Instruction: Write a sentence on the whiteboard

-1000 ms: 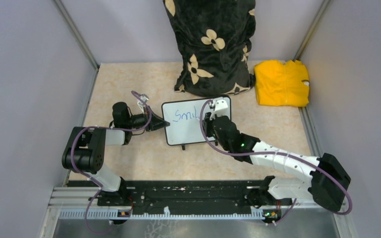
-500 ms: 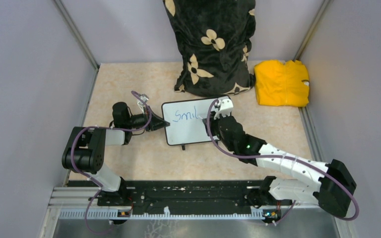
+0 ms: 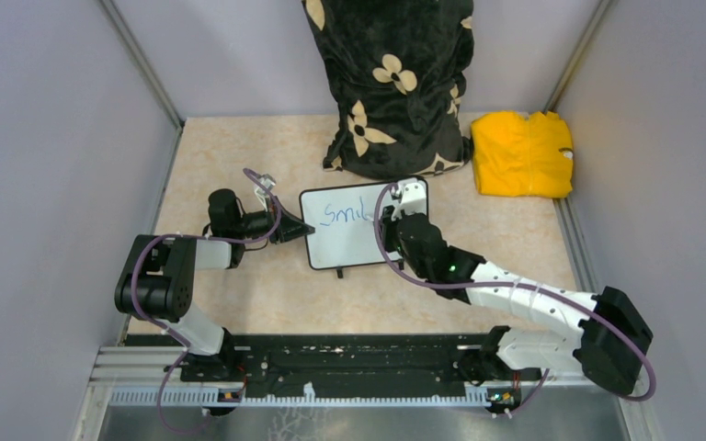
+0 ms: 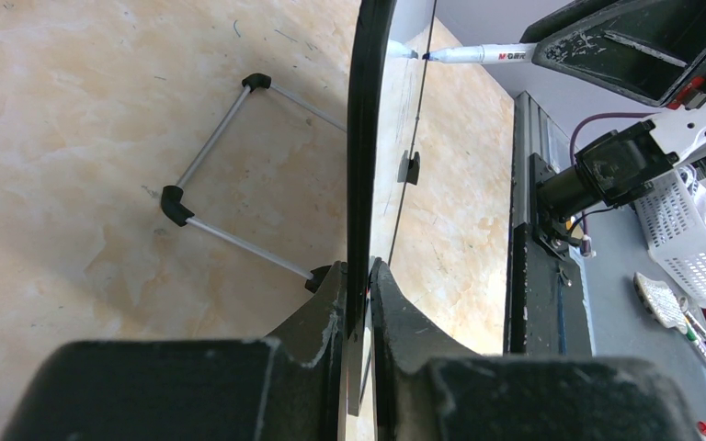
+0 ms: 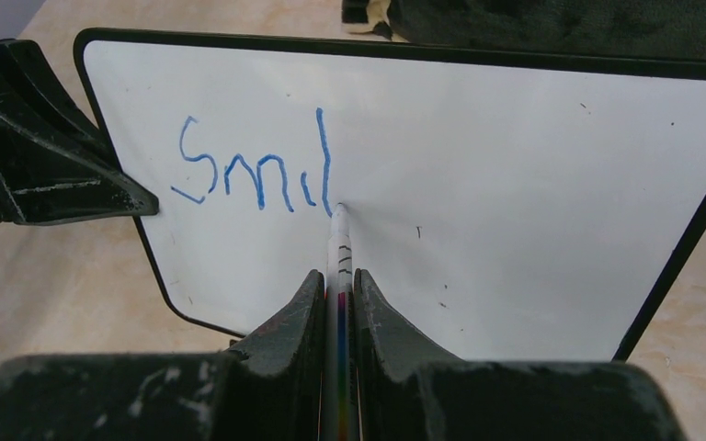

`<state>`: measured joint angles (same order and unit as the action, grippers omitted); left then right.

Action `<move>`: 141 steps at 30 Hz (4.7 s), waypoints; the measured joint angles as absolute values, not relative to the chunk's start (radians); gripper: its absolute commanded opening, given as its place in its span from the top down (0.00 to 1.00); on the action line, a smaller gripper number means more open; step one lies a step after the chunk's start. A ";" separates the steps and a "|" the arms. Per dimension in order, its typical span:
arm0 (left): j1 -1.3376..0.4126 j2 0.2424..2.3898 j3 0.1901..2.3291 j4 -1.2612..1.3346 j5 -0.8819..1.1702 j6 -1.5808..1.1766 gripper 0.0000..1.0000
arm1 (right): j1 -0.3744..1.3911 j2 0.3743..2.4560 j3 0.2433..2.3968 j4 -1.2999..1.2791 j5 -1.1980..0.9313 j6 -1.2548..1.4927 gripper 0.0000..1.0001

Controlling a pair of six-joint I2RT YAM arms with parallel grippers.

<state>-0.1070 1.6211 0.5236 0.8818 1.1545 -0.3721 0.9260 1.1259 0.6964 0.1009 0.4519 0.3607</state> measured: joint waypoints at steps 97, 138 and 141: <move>-0.115 1.621 0.529 0.867 1.157 -0.362 1.00 | 0.907 1.028 0.682 0.073 0.401 0.333 1.00; -0.116 1.621 0.529 0.865 1.156 -0.361 1.00 | 0.908 1.206 0.775 0.150 0.408 0.333 1.00; -0.116 1.621 0.529 0.864 1.156 -0.361 1.00 | 0.908 1.207 0.775 0.149 0.411 0.333 1.00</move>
<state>-0.1158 1.6211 0.5293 0.8639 1.1564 -0.3614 0.9077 1.2068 0.7746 0.1493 0.4110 0.3332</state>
